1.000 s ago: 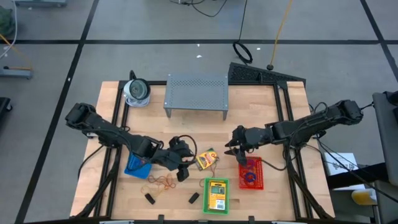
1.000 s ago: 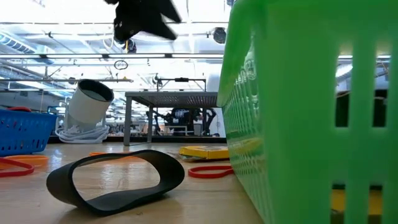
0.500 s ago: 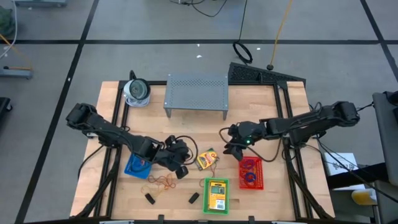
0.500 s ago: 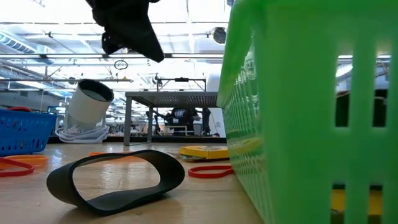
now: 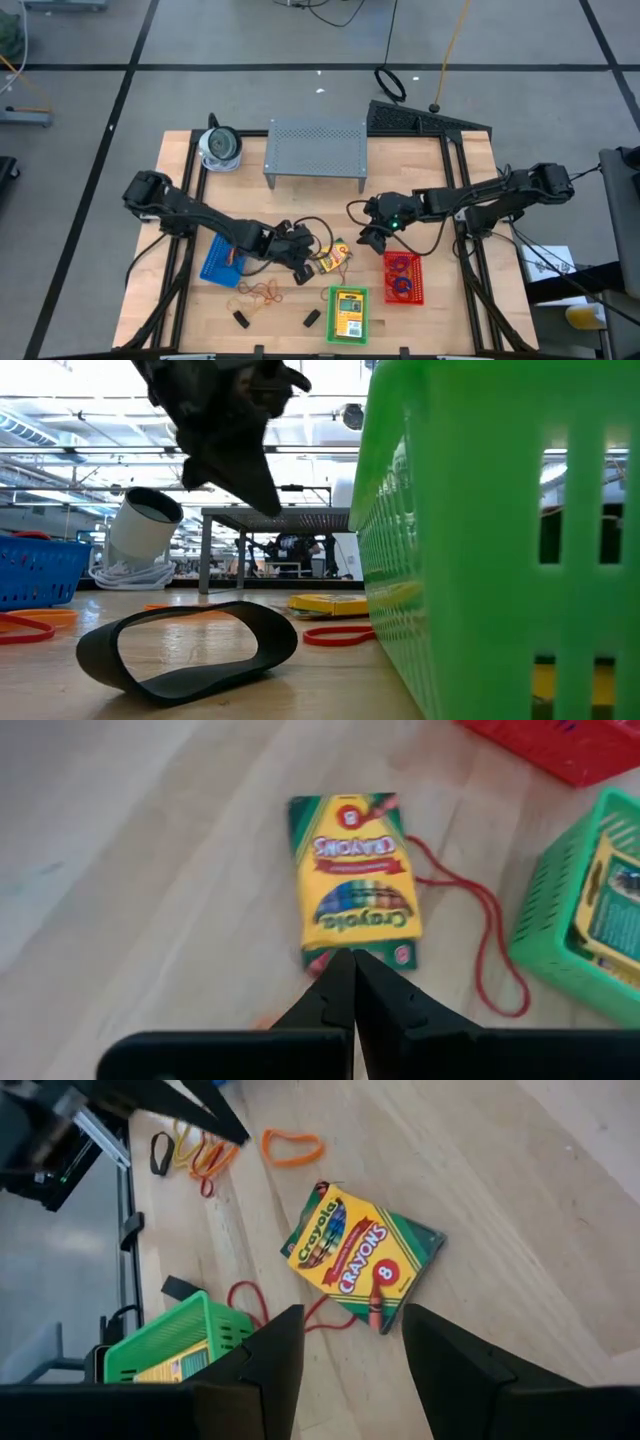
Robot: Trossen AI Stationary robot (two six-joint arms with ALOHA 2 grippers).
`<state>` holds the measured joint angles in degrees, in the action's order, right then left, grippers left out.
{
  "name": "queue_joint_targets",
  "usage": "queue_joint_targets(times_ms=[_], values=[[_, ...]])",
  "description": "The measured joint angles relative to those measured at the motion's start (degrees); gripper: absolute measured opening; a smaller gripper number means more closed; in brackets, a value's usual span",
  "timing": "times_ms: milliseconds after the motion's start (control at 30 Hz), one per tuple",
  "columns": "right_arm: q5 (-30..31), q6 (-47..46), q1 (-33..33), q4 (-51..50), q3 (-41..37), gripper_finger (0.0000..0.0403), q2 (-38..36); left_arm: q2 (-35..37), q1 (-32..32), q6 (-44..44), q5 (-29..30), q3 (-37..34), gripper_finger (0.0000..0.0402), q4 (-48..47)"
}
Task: Pick & Place Office Desk Supplies
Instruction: Put the yellow crayon box into the green bin
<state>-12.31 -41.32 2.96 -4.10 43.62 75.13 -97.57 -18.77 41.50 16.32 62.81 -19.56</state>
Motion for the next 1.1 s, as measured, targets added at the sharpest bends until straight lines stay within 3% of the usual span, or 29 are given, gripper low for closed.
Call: queue_joint_targets(times_ms=[433,700,1100], values=[[-1.6,-1.5,0.0,3.2,0.0,0.016,0.0,-8.4,1.5,0.4,-3.3,0.0,0.0001,8.8],[-1.5,-1.8,0.0,3.0,0.0,0.016,0.0,-12.1,1.8,2.7,-1.8,0.1,0.0001,10.5],[-3.0,-9.2,0.0,3.0,0.0,0.016,0.0,-12.8,1.8,3.6,2.2,0.1,0.0001,10.4]])
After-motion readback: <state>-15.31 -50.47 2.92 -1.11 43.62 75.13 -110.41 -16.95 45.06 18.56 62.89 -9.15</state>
